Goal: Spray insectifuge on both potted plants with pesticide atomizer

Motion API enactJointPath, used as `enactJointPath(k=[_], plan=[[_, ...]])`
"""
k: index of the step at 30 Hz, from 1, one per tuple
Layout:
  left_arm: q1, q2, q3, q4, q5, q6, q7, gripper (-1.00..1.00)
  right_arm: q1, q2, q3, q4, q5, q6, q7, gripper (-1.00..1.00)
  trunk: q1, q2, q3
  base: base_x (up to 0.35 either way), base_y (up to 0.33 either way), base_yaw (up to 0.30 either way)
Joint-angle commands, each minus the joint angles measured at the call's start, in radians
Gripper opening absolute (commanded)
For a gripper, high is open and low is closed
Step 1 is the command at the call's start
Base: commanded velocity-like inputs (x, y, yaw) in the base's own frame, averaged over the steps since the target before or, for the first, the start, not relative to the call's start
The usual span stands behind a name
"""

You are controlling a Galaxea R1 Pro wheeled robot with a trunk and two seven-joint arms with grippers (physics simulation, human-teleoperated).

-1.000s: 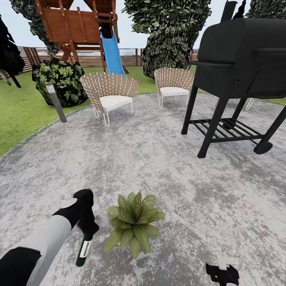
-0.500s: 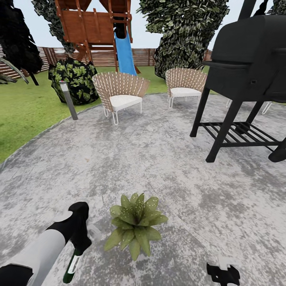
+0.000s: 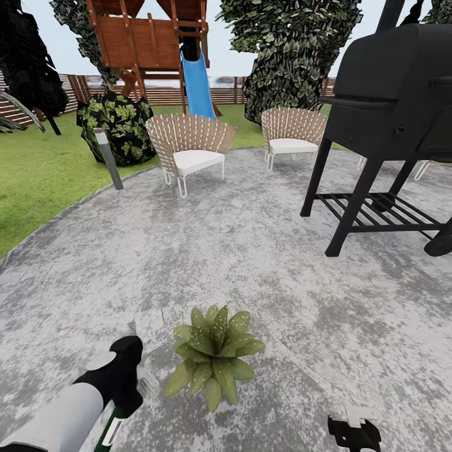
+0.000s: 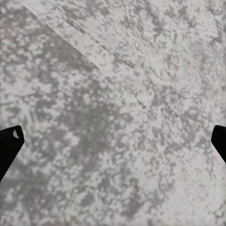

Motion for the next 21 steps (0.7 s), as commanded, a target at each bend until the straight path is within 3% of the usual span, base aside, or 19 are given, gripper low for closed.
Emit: enactJointPath(k=[1, 3, 4, 5, 6, 15, 17, 21], plan=[[0.001, -0.009, -0.004, -0.004, 0.003, 0.006, 0.000, -1.00, -0.001, 0.000, -0.008, 0.001, 0.011, -0.003, -0.003, 1.00, 0.000, 0.000, -0.001, 0.000, 0.000, 0.000], [0.002, -0.031, -0.002, -0.005, 0.039, 0.006, 0.055, -1.00, -0.001, 0.000, -0.008, 0.002, 0.011, -0.003, -0.003, 1.00, 0.000, 0.000, -0.001, 0.000, 0.000, 0.000], [0.004, -0.031, -0.005, 0.002, 0.137, 0.004, 0.117, -1.00, -0.001, 0.000, -0.008, 0.001, 0.011, -0.003, -0.003, 1.00, 0.000, 0.000, -0.001, 0.000, 0.000, 0.000], [0.006, -0.027, -0.007, 0.006, 0.179, -0.004, 0.127, -1.00, -0.001, 0.000, -0.008, 0.000, 0.010, -0.003, -0.003, 1.00, 0.000, 0.000, -0.001, 0.000, 0.000, 0.000], [0.010, -0.025, -0.007, 0.004, 0.191, -0.008, 0.129, -1.00, -0.001, 0.001, -0.008, 0.000, 0.009, -0.003, -0.003, 1.00, 0.000, 0.000, -0.001, 0.000, 0.000, 0.000], [0.024, -0.008, -0.008, -0.007, 0.209, -0.014, 0.143, -1.00, -0.001, 0.003, -0.008, -0.001, 0.009, -0.003, -0.003, 1.00, 0.007, -0.014, -0.010, 0.000, 0.000, 0.023], [0.024, 0.006, -0.008, -0.008, 0.210, -0.014, 0.177, -1.00, -0.001, 0.003, -0.008, -0.001, 0.009, -0.003, -0.003, 1.00, 0.015, -0.028, -0.018, 0.000, 0.000, 0.135], [0.024, 0.010, -0.007, -0.008, 0.220, -0.017, 0.225, -1.00, -0.001, 0.005, -0.008, -0.001, 0.009, -0.003, -0.003, 1.00, 0.030, -0.056, -0.036, 0.000, 0.000, 0.153]])
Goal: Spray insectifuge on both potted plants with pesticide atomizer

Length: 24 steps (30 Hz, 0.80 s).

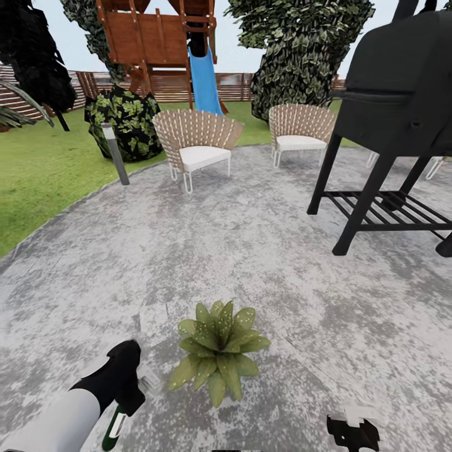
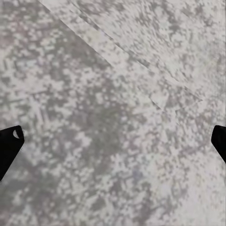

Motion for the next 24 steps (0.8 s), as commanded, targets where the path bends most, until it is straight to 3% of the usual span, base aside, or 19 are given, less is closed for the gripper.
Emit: enactJointPath(k=[1, 11, 14, 16, 18, 20, 21, 24], plan=[[-0.001, 0.000, -0.003, -0.001, -0.008, 0.001, -0.007, -1.00, -0.001, 0.000, -0.008, 0.001, 0.011, -0.003, -0.003, 1.00, 0.004, -0.008, -0.005, 0.000, 0.000, 0.156], [-0.001, 0.000, 0.010, -0.054, -0.006, 0.003, -0.004, -1.00, -0.001, 0.000, -0.008, 0.000, 0.011, -0.003, -0.003, 1.00, 0.042, -0.078, -0.049, 0.000, 0.000, 0.155], [-0.001, -0.004, 0.064, -0.065, -0.006, -0.005, -0.004, -1.00, -0.001, 0.001, -0.008, 0.001, 0.011, -0.003, -0.003, 1.00, 0.054, -0.099, -0.063, 0.000, 0.000, 0.075], [0.000, -0.004, 0.096, -0.065, -0.005, -0.051, -0.004, -1.00, -0.001, 0.001, -0.008, 0.001, 0.011, -0.004, -0.003, 1.00, 0.061, -0.113, -0.070, 0.000, 0.000, 0.015], [0.001, -0.006, 0.168, -0.059, -0.006, -0.137, -0.002, -1.00, -0.001, 0.000, -0.008, 0.002, 0.011, -0.004, -0.003, 1.00, 0.069, -0.127, -0.077, 0.000, 0.000, 0.005], [0.001, -0.006, 0.223, -0.056, -0.007, -0.170, -0.002, -1.00, 0.000, 0.000, -0.008, 0.002, 0.012, -0.003, -0.003, 1.00, 0.077, -0.141, -0.083, 0.000, 0.000, 0.001], [0.002, -0.006, 0.242, -0.054, -0.008, -0.180, -0.001, -1.00, 0.000, -0.002, -0.008, 0.003, 0.012, -0.003, -0.003, 1.00, 0.080, -0.148, -0.086, 0.000, 0.000, 0.000], [0.002, -0.006, 0.252, -0.053, -0.012, -0.187, -0.001, -1.00, 0.000, -0.004, -0.008, 0.003, 0.012, -0.002, -0.003, 1.00, 0.081, -0.148, -0.094, 0.000, 0.000, 0.000]])
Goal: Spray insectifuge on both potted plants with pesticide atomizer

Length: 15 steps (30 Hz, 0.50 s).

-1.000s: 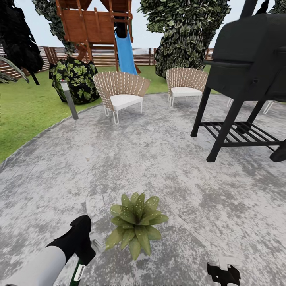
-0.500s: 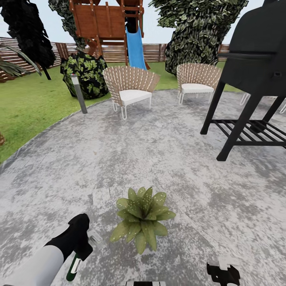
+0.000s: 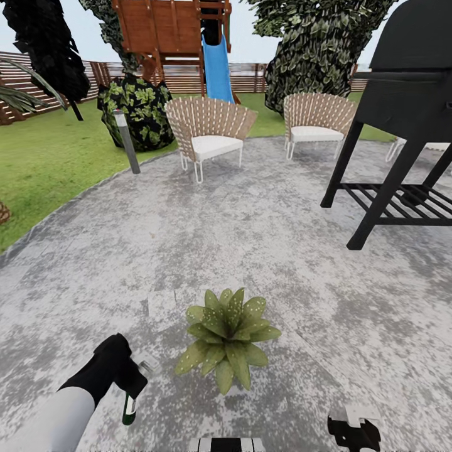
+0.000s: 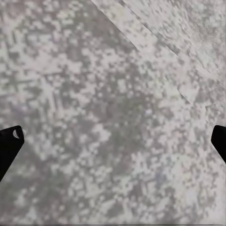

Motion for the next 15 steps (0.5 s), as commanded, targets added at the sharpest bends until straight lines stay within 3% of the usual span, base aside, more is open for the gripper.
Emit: enactJointPath(k=[1, 4, 6, 8, 15], plan=[[0.000, -0.002, 0.003, -0.001, -0.012, 0.003, -0.008, -1.00, -0.001, 0.000, -0.008, 0.001, 0.011, -0.003, -0.003, 1.00, 0.000, 0.000, -0.001, 0.000, 0.000, 0.000], [0.004, -0.002, -0.001, 0.001, -0.018, 0.000, 0.021, -1.00, -0.001, -0.001, -0.008, 0.001, 0.011, -0.003, -0.003, 1.00, 0.000, 0.000, -0.001, 0.000, 0.000, 0.000], [0.013, -0.006, -0.003, 0.002, -0.018, 0.001, 0.114, -1.00, -0.001, -0.001, -0.008, 0.001, 0.011, -0.003, -0.003, 1.00, 0.000, 0.000, -0.001, 0.000, 0.000, 0.000], [0.016, -0.013, -0.004, 0.002, -0.011, 0.003, 0.163, -1.00, -0.001, -0.001, -0.008, 0.001, 0.011, -0.004, -0.003, 1.00, 0.000, 0.000, -0.001, 0.000, 0.000, 0.000], [0.018, -0.028, -0.004, 0.002, -0.011, 0.001, 0.182, -1.00, -0.001, 0.002, -0.008, 0.001, 0.009, -0.006, -0.005, 1.00, 0.000, 0.000, -0.001, 0.060, -0.075, 0.000]])
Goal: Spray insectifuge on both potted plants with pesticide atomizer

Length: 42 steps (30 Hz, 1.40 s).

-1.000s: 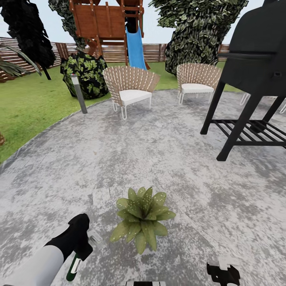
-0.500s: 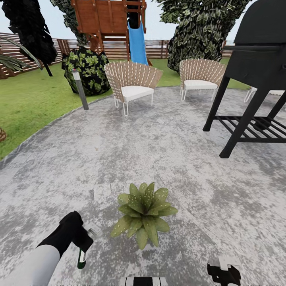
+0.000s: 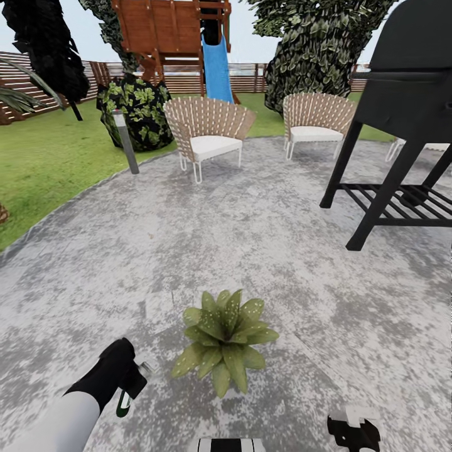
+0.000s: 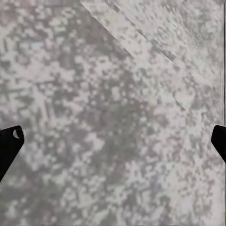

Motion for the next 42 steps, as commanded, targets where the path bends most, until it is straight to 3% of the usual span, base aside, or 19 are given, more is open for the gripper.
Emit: enactJointPath(k=[1, 8, 22, 34, 42], plan=[[0.000, -0.001, 0.004, -0.002, -0.011, 0.002, -0.010, -1.00, -0.001, 0.000, -0.008, 0.001, 0.010, -0.003, -0.002, 1.00, 0.000, 0.000, -0.001, 0.045, -0.225, -0.071], [0.001, 0.001, 0.004, -0.013, -0.008, 0.003, -0.011, -1.00, -0.001, 0.002, -0.008, 0.001, 0.010, -0.003, -0.004, 1.00, 0.000, 0.000, -0.001, -0.023, -0.053, -0.162], [0.001, 0.002, 0.010, -0.016, -0.008, 0.006, -0.006, -1.00, -0.001, 0.003, -0.008, 0.001, 0.010, -0.003, -0.004, 1.00, 0.000, 0.000, -0.001, -0.224, -0.163, -0.002], [0.001, 0.001, 0.004, -0.012, -0.011, 0.005, -0.007, -1.00, -0.001, -0.002, -0.008, 0.003, 0.012, -0.003, -0.002, 1.00, 0.000, 0.000, -0.001, -0.065, -0.219, 0.097], [0.001, 0.002, 0.009, -0.016, -0.007, 0.006, -0.008, -1.00, -0.001, 0.000, -0.008, 0.002, 0.011, -0.003, -0.002, 1.00, 0.000, 0.000, -0.001, -0.030, -0.025, 0.001]])
